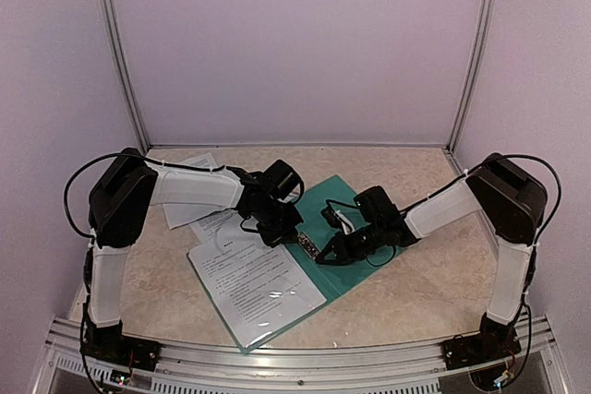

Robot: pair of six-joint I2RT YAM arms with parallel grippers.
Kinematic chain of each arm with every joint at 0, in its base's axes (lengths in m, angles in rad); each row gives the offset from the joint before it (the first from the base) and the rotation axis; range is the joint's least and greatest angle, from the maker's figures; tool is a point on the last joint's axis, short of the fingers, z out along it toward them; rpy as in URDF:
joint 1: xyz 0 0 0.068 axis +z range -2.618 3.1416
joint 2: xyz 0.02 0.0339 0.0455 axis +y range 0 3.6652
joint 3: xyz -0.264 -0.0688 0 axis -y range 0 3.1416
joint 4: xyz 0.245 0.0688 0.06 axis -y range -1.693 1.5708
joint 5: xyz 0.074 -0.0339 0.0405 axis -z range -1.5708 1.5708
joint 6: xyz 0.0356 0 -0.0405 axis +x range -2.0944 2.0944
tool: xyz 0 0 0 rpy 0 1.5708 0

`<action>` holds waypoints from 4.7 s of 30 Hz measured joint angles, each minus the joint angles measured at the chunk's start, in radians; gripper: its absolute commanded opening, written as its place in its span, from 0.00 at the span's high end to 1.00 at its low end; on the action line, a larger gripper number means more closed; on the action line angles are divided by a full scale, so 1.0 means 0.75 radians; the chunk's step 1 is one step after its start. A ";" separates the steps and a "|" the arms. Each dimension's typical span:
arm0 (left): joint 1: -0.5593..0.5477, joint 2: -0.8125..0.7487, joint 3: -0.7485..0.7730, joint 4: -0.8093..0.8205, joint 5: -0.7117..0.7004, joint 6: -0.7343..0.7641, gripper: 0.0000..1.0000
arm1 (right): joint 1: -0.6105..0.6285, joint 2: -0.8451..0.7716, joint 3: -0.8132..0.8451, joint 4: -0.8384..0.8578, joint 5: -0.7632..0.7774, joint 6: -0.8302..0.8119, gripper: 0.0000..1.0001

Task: Put the files into the folder
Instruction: Open the spring clip on the folder at the center of the board.

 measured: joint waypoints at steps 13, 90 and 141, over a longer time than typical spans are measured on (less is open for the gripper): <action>-0.001 0.010 0.006 0.023 0.019 0.010 1.00 | -0.012 -0.031 0.011 -0.077 0.033 -0.009 1.00; -0.021 0.043 0.362 -0.132 0.223 0.684 0.27 | -0.155 -0.811 -0.212 -0.451 0.311 -0.483 0.39; 0.300 -0.466 -0.183 -0.025 0.222 0.595 0.08 | 0.201 -0.038 0.579 -0.712 0.709 -1.029 0.61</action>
